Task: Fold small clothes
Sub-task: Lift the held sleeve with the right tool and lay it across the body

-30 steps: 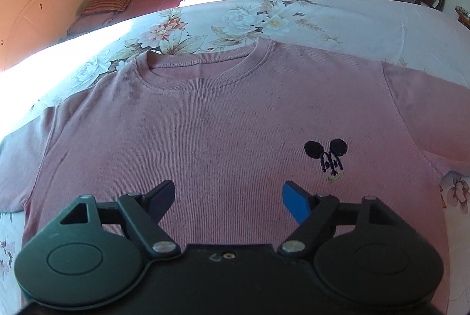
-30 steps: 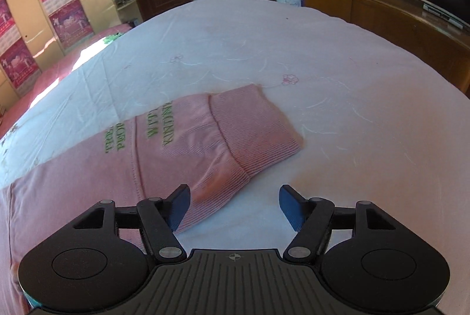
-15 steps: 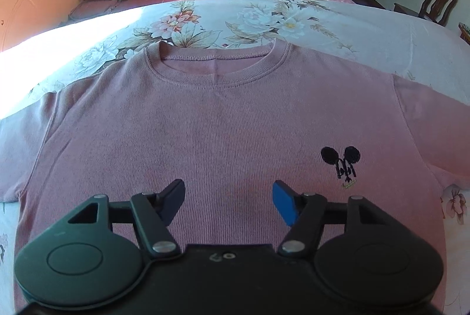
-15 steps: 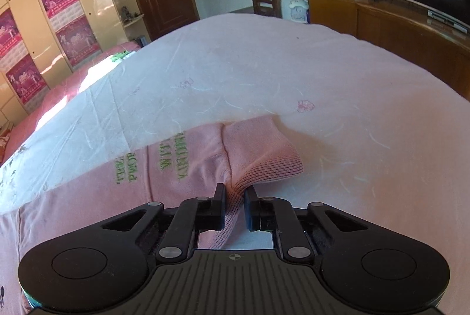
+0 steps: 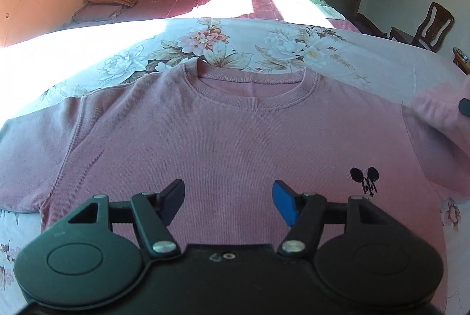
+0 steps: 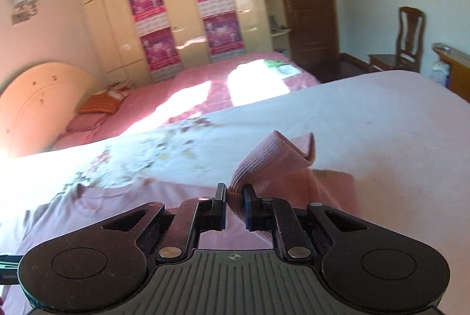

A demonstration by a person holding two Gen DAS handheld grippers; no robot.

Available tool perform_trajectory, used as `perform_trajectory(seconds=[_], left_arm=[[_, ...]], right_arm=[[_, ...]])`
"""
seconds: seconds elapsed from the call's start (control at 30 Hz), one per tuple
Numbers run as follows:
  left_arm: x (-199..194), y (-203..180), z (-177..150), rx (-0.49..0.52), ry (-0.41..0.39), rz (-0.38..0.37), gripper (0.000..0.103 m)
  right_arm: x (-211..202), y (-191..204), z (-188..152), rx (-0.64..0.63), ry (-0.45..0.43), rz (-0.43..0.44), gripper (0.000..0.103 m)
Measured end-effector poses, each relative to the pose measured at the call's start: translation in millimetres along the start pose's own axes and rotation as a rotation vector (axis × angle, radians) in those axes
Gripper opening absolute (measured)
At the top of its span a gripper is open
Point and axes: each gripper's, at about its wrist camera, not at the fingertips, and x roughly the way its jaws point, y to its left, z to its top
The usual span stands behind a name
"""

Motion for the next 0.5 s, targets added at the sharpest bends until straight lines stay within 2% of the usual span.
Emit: perform_trajectory(seconds=[0.17,0.27,0.33,0.37,0.4,0.43,0.5], left_arm=[[1.2,42.7,-1.5,-0.041,0.003,0.004,0.064],[3.9,56.7,-2.3,-0.056,0.015,-0.022,0.065],[7.6,60.8,-2.5,-0.068,0.031,-0.059,0.073],[9.5,60.7,-2.2,-0.078,0.039,-0.079,0.076],[11.4,58.4,-3.2,-0.086,0.048,-0.117,0.077],[13.4,54.3,-2.8,-0.089,0.060,-0.156,0.077],[21.6,38.8,-2.4,-0.083,0.097,-0.244,0.076]], right_arm=[[44.2,91.3,-37.6,-0.101,0.097,0.137,0.011],[64.2,114.8,-59.1,-0.116,0.182,0.179,0.012],[71.1,124.3,-69.7,-0.117,0.225,0.189,0.014],[66.5,121.3,-74.1,-0.113,0.232,0.191,0.030],[59.9,117.9,-75.6,-0.109,0.212,0.184,0.056],[51.3,112.4,-76.2,-0.106,0.178,0.159,0.065],[36.4,96.6,-77.7,-0.108,0.154,0.082,0.069]])
